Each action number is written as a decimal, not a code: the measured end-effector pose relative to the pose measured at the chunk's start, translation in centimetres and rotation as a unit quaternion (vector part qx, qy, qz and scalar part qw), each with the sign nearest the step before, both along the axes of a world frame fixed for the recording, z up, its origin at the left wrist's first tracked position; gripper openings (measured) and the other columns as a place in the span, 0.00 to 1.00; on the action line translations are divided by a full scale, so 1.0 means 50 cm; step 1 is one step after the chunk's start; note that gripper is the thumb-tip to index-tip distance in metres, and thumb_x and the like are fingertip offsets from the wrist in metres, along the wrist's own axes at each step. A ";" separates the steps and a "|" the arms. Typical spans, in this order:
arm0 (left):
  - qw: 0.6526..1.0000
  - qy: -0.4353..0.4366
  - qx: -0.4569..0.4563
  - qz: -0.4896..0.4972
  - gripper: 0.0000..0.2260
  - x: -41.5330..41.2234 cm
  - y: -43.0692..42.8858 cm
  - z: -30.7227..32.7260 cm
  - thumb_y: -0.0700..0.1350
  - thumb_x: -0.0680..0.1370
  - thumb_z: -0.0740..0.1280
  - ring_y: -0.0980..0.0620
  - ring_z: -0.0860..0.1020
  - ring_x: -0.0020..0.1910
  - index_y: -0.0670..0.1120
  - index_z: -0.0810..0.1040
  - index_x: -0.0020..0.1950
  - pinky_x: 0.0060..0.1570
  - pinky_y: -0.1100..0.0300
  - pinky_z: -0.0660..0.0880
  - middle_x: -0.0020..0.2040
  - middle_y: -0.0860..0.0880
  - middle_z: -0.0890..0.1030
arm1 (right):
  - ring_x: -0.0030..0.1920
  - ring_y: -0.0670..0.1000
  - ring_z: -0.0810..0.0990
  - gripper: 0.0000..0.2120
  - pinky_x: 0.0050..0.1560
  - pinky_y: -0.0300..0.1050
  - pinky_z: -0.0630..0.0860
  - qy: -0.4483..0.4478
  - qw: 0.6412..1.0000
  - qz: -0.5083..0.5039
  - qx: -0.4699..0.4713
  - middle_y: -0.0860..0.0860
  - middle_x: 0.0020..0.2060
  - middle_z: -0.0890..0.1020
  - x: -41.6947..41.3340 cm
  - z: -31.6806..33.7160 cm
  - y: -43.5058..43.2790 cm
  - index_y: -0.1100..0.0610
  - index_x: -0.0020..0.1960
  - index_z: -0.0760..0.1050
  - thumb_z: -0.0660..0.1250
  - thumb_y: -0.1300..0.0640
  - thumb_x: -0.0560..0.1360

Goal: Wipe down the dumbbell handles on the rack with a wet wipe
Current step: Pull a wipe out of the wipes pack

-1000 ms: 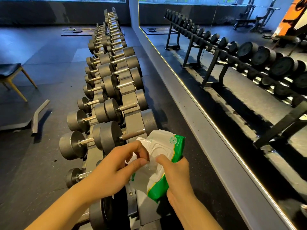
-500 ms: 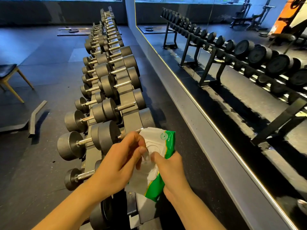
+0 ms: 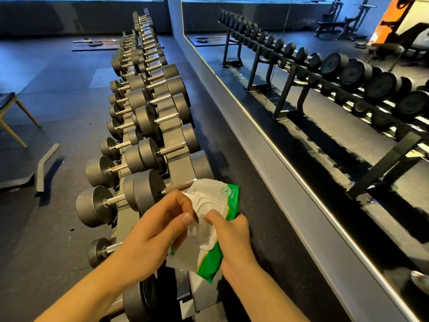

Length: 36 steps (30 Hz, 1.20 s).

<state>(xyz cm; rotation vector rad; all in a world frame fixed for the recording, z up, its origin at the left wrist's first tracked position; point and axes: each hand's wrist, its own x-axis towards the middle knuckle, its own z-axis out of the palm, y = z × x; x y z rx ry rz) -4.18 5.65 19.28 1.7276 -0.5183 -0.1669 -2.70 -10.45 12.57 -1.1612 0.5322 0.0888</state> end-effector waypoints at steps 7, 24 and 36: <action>0.996 -0.017 0.083 0.026 0.06 0.004 0.018 0.012 0.48 0.82 0.63 0.47 0.79 0.38 0.54 0.77 0.47 0.38 0.54 0.81 0.49 0.46 0.82 | 0.52 0.62 0.86 0.26 0.55 0.59 0.81 0.016 0.991 0.013 0.134 0.60 0.52 0.86 -0.003 0.000 -0.032 0.59 0.61 0.81 0.78 0.63 0.63; 0.903 0.071 0.422 0.028 0.06 0.052 0.008 0.031 0.55 0.76 0.74 0.56 0.81 0.42 0.55 0.82 0.49 0.47 0.60 0.81 0.44 0.55 0.83 | 0.51 0.54 0.87 0.27 0.56 0.59 0.82 -0.044 0.999 0.006 0.024 0.51 0.51 0.87 -0.023 0.002 -0.024 0.52 0.64 0.77 0.78 0.68 0.69; 0.928 0.190 0.321 -0.016 0.08 0.082 -0.002 0.023 0.47 0.78 0.73 0.58 0.78 0.37 0.44 0.85 0.43 0.43 0.64 0.76 0.41 0.47 0.84 | 0.52 0.51 0.86 0.28 0.55 0.53 0.82 -0.095 0.995 -0.005 -0.025 0.49 0.52 0.87 -0.028 0.003 -0.023 0.52 0.64 0.75 0.77 0.69 0.69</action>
